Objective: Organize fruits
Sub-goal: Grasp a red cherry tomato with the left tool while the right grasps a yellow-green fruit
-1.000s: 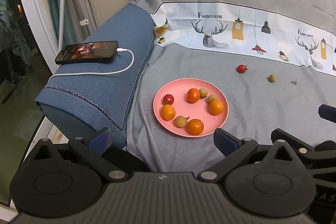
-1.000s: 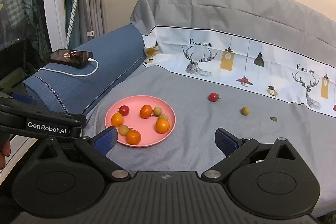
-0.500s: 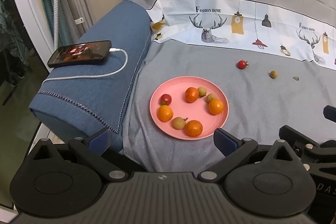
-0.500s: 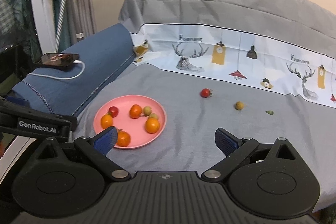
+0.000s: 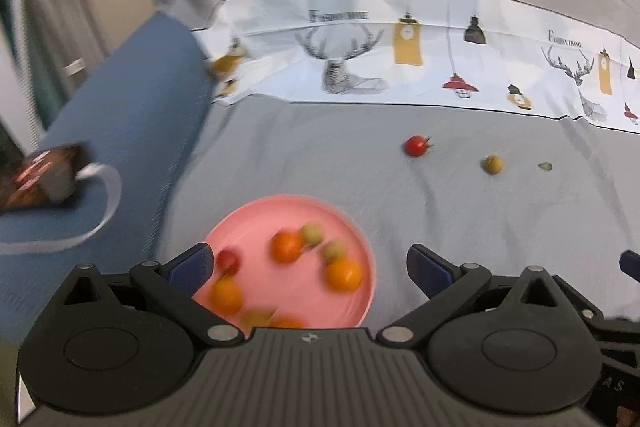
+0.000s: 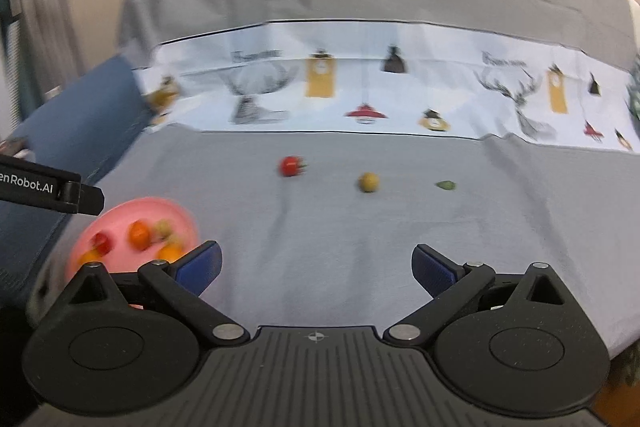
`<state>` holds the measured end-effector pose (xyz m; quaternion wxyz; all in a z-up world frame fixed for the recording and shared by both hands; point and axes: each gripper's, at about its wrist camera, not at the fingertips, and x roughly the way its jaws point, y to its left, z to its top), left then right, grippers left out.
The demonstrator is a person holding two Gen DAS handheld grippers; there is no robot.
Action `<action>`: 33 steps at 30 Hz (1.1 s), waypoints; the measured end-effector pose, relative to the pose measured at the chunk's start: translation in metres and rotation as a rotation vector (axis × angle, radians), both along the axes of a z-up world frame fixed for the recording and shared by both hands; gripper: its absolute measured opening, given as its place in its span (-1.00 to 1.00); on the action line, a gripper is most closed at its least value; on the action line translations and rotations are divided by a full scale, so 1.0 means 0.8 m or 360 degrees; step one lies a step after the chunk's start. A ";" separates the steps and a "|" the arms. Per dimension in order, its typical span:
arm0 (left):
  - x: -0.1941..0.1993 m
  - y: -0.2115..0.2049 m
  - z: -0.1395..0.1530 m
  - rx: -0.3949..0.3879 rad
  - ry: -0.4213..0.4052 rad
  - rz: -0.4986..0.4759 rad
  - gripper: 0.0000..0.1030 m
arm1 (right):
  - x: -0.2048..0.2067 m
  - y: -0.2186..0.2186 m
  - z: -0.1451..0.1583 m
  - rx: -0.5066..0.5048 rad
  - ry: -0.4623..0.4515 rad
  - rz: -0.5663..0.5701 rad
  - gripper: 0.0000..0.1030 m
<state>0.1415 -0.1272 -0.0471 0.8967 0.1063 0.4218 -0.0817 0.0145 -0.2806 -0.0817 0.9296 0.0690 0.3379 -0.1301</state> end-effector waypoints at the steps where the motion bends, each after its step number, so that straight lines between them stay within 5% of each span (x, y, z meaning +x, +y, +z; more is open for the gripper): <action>1: 0.017 -0.013 -0.008 -0.0004 0.0008 -0.0029 1.00 | 0.011 -0.012 -0.007 0.0004 0.0000 -0.0032 0.98; 8: 0.149 -0.104 -0.081 -0.0055 0.0124 -0.0151 1.00 | 0.109 -0.093 -0.078 0.0019 0.0029 -0.0203 0.98; 15: 0.251 -0.172 -0.172 0.0022 0.0174 -0.0229 1.00 | 0.206 -0.145 -0.147 -0.0032 0.0062 -0.0262 0.98; 20: 0.289 -0.187 -0.216 -0.0006 0.0250 -0.0268 1.00 | 0.255 -0.153 -0.194 -0.0078 0.0202 -0.0230 0.99; 23: 0.291 -0.186 -0.221 -0.0024 0.0161 -0.0267 1.00 | 0.248 -0.143 -0.206 -0.0174 0.0047 -0.0230 0.99; 28: 0.290 -0.185 -0.220 -0.0034 0.0148 -0.0256 1.00 | 0.248 -0.145 -0.206 -0.0163 0.0043 -0.0234 0.99; 29: 0.290 -0.185 -0.220 -0.0031 0.0156 -0.0238 0.96 | 0.248 -0.144 -0.205 -0.0166 0.0046 -0.0234 0.94; 30: 0.286 -0.184 -0.216 -0.0035 0.0158 -0.0227 0.67 | 0.248 -0.144 -0.204 -0.0158 0.0053 -0.0228 0.82; 31: 0.281 -0.184 -0.210 -0.0049 0.0150 -0.0236 0.40 | 0.246 -0.142 -0.200 -0.0144 0.0035 -0.0198 0.33; 32: 0.277 -0.186 -0.204 -0.0047 0.0157 -0.0262 -0.27 | 0.244 -0.137 -0.195 -0.0156 0.0019 -0.0154 -0.23; 33: 0.273 -0.188 -0.201 -0.0041 0.0186 -0.0274 -0.38 | 0.244 -0.132 -0.192 -0.0168 0.0021 -0.0103 -0.41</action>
